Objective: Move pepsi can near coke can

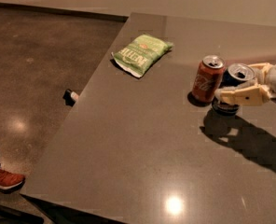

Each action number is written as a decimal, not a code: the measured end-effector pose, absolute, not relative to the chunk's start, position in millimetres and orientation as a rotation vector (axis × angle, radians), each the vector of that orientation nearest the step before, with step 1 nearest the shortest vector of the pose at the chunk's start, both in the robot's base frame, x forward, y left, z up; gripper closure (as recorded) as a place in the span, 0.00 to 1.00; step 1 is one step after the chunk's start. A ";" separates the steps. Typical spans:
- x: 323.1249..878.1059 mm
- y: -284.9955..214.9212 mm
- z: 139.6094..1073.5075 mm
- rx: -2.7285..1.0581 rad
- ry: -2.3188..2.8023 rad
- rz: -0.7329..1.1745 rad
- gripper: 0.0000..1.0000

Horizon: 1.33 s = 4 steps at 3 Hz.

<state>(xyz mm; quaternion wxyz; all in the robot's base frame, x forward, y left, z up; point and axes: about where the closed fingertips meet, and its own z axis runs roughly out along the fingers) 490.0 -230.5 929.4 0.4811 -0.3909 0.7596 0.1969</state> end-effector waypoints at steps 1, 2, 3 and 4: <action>490.9 -232.9 921.5 -0.945 1.868 0.468 1.00; 493.3 -231.0 914.4 -0.946 1.880 0.461 0.84; 495.6 -229.1 909.6 -0.946 1.887 0.451 0.62; 497.7 -229.5 905.3 -0.949 1.898 0.438 0.31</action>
Offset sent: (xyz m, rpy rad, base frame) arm 0.0071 -0.0028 -0.0272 -0.0258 0.0272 -0.0309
